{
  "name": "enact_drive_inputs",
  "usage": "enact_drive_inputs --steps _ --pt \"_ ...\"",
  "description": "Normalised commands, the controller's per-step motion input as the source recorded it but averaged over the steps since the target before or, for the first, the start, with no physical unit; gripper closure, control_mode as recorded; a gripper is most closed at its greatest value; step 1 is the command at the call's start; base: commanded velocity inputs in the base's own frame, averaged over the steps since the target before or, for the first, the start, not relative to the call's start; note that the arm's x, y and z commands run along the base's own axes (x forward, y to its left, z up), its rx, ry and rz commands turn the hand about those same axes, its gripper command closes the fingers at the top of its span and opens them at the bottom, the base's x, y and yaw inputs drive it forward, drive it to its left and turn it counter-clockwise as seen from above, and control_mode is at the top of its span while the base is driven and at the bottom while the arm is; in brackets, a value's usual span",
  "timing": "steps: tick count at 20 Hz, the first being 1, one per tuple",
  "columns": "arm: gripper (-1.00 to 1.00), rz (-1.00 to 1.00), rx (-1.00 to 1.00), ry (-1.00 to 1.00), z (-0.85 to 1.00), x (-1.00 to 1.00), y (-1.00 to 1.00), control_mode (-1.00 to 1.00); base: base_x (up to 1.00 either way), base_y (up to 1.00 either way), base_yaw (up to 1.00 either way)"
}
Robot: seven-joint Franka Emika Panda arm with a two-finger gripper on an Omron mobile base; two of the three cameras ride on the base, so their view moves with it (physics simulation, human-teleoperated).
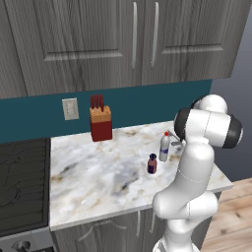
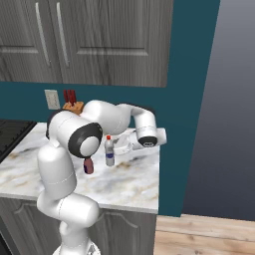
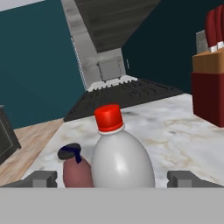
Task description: Place the drinks on the dining counter in a tight cluster.
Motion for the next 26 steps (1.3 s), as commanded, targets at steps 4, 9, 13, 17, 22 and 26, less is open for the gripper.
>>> enact_drive_inputs --steps 4,9,13,17,22,26 --pt "-1.00 0.00 0.00 0.00 0.00 0.00 0.17 -1.00 0.00 0.00 0.00" --pt "-1.00 0.00 0.00 -0.01 -0.01 0.00 0.13 -1.00 0.00 0.00 0.00" --pt "-1.00 0.00 0.00 0.00 -0.01 0.00 0.01 -1.00 0.00 0.00 0.00" --pt "-1.00 0.00 0.00 0.00 0.00 0.00 0.00 -1.00 0.00 0.00 0.00" --pt "1.00 0.00 0.00 0.00 0.00 0.00 0.00 -1.00 0.00 0.00 0.00" --pt "1.00 0.00 0.00 0.00 0.00 0.00 0.00 -1.00 0.00 0.00 0.00"
